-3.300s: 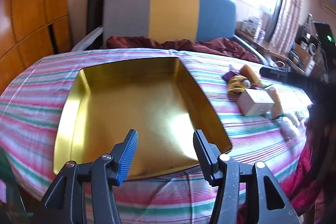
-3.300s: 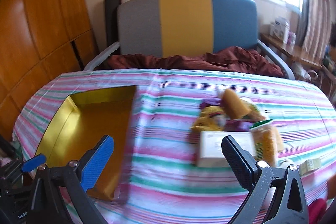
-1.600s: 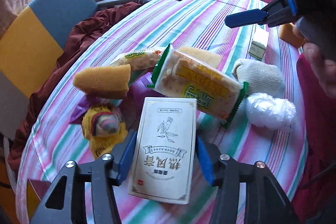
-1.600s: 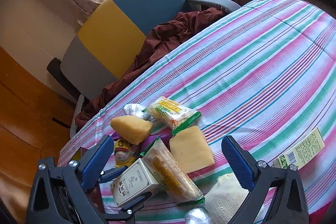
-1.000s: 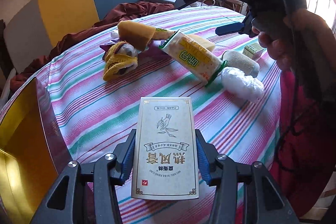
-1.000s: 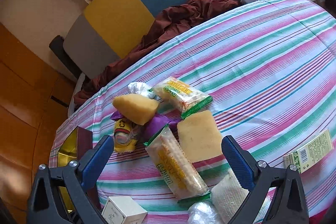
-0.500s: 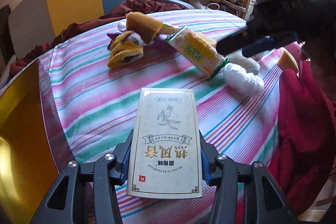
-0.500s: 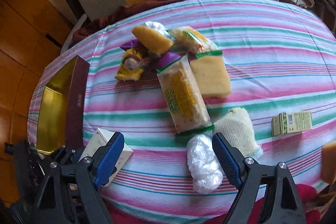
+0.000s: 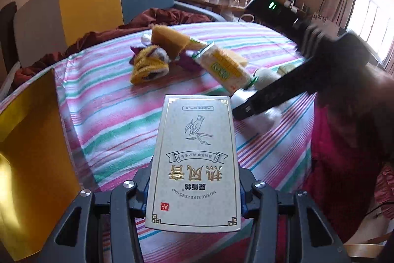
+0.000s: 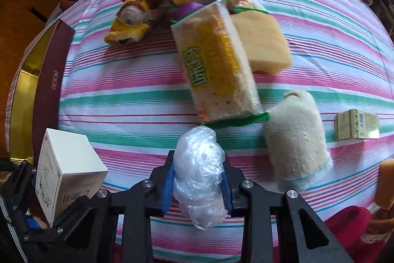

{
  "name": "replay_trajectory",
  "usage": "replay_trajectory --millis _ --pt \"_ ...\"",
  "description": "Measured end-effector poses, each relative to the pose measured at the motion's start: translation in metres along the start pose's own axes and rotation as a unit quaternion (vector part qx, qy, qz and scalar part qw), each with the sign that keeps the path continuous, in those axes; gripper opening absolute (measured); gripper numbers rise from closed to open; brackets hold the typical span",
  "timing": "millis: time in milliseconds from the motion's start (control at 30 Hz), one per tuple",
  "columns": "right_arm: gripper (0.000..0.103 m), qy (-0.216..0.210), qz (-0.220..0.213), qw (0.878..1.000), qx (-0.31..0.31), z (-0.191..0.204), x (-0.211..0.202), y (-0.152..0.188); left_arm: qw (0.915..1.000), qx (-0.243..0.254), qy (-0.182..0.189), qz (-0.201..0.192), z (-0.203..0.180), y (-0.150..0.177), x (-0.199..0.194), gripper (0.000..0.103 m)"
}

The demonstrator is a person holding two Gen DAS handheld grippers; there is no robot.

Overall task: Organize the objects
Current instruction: 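Place the white box in the gold tray with the left tool while the right tool grasps the plastic bag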

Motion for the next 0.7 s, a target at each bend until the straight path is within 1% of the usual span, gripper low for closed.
replay_trajectory --millis 67,100,167,233,333,367,400,467,567,633,700 --pt "0.033 -0.013 -0.007 1.000 -0.011 0.012 0.005 -0.002 0.9999 -0.007 0.002 -0.015 0.007 -0.004 -0.016 0.051" --pt "0.034 -0.013 -0.013 1.000 -0.018 0.017 0.007 -0.003 0.9996 -0.015 -0.002 -0.022 0.013 -0.007 -0.025 0.051" --pt "0.035 -0.013 -0.022 0.999 -0.025 0.021 0.008 -0.004 0.9984 -0.037 -0.011 -0.040 0.033 -0.013 -0.042 0.051" --pt "0.036 -0.018 -0.028 0.999 -0.023 0.020 0.009 -0.005 0.9956 -0.067 -0.028 -0.060 0.061 -0.018 -0.061 0.051" --pt "0.036 -0.017 -0.029 0.999 -0.026 0.019 0.007 -0.010 0.9894 -0.106 -0.069 -0.072 0.114 -0.021 -0.081 0.051" --pt "0.037 -0.013 -0.030 0.999 -0.030 0.024 0.007 -0.009 0.9867 -0.115 -0.090 -0.072 0.133 -0.020 -0.085 0.051" --pt "0.038 -0.008 -0.031 0.999 -0.035 0.028 0.009 -0.008 0.9829 -0.126 -0.116 -0.067 0.159 -0.018 -0.088 0.051" --pt "0.039 -0.001 -0.034 0.999 -0.042 0.030 0.010 -0.006 0.9772 -0.149 -0.144 -0.046 0.201 -0.010 -0.086 0.051" --pt "0.039 0.002 -0.038 0.998 -0.045 0.033 0.012 -0.008 0.9661 -0.196 -0.167 -0.024 0.260 -0.001 -0.077 0.051" --pt "0.039 0.001 -0.040 0.998 -0.045 0.033 0.012 -0.007 0.9552 -0.237 -0.177 -0.004 0.299 0.007 -0.066 0.051" --pt "0.040 0.000 -0.041 0.998 -0.045 0.034 0.013 -0.008 0.9422 -0.276 -0.189 0.017 0.332 0.016 -0.054 0.051"
Point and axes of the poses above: each gripper's, at about its wrist camera, not at the fingertips, and x roughly the way its jaws point, z to its left, y to its underside, the point moved 10 cm from there along x, roughly the way its jaws point, and after that the axes turned 4 degrees about -y, right-handed, at the moved point
